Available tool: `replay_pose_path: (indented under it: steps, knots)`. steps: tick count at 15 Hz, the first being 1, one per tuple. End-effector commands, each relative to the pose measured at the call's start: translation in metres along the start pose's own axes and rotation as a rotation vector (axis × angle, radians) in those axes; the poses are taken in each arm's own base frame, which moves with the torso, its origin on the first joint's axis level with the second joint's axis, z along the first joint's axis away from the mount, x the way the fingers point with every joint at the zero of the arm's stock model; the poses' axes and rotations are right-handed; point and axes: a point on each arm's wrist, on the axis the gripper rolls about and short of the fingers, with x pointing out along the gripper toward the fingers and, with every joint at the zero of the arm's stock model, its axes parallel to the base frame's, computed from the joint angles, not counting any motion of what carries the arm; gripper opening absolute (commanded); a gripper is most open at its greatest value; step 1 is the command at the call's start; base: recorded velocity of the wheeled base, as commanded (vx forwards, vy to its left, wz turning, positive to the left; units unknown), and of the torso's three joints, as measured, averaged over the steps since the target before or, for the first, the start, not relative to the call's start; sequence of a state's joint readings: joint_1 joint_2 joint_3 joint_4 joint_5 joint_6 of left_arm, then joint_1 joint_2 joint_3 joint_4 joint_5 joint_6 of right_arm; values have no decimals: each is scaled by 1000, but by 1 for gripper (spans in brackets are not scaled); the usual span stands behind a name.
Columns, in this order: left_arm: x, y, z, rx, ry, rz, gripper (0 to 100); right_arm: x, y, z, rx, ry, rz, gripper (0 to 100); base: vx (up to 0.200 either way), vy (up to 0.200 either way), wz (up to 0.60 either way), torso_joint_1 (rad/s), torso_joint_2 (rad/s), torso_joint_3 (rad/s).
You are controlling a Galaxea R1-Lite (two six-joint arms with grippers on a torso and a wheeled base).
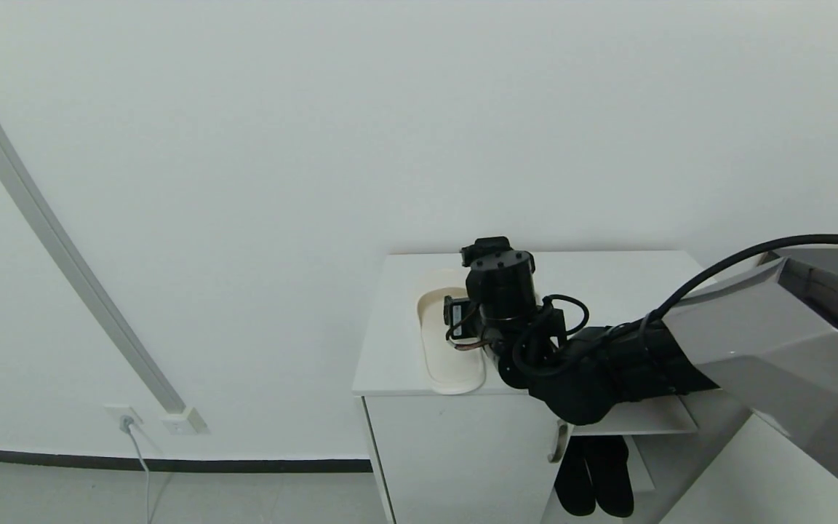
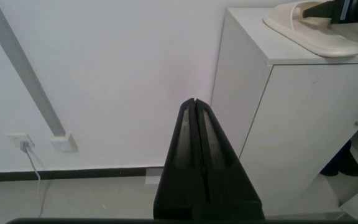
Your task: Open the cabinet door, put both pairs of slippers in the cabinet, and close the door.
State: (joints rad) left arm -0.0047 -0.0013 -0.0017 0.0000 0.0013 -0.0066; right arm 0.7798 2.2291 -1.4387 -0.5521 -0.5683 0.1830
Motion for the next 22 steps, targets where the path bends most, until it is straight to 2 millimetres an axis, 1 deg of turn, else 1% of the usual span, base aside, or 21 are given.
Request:
replay_pose_path:
  steps: [1, 5, 8, 9, 10, 12, 13, 14, 15, 16, 18, 20, 22]
  knots:
    - [0, 0, 0, 0, 1, 0, 0, 2, 1, -3, -4, 3, -2, 0, 0, 0, 0, 0, 0, 0]
    - [0, 0, 0, 0, 1, 0, 0, 2, 1, -2, -15, 1, -1, 0, 0, 0, 0, 0, 0, 0]
    - [0, 0, 0, -1, 1, 0, 0, -5, -1, 9, 6, -31, 4, 0, 0, 0, 0, 0, 0, 0]
    - [0, 0, 0, -1, 1, 0, 0, -15, -4, 16, 9, -37, 11, 0, 0, 0, 0, 0, 0, 0]
    - [0, 0, 0, -1, 1, 0, 0, -29, -6, 23, 10, -42, 31, 0, 0, 0, 0, 0, 0, 0]
    - [0, 0, 0, -3, 1, 0, 0, -63, -16, 34, 8, -41, 109, 0, 0, 0, 0, 0, 0, 0]
    - [0, 0, 0, -3, 1, 0, 0, -82, -24, 35, 7, -40, 146, 0, 0, 0, 0, 0, 0, 0]
    - [0, 0, 0, -3, 1, 0, 0, -92, -29, 34, 7, -40, 168, 0, 0, 0, 0, 0, 0, 0]
    - [0, 0, 0, -3, 1, 0, 0, -117, -41, 30, -4, -33, 224, 0, 0, 0, 0, 0, 0, 0]
    - [0, 0, 0, -1, 1, 0, 0, -135, -52, 26, -22, -26, 266, 0, 0, 0, 0, 0, 0, 0]
    - [0, 0, 0, -3, 1, 0, 0, -164, -72, 20, -30, -17, 323, 0, 0, 0, 0, 0, 0, 0]
    - [0, 0, 0, -1, 1, 0, 0, -186, -87, 20, -25, -20, 367, 0, 0, 0, 0, 0, 0, 0]
    - [0, 0, 0, -3, 1, 0, 0, -192, -92, 20, -30, -15, 385, 0, 0, 0, 0, 0, 0, 0]
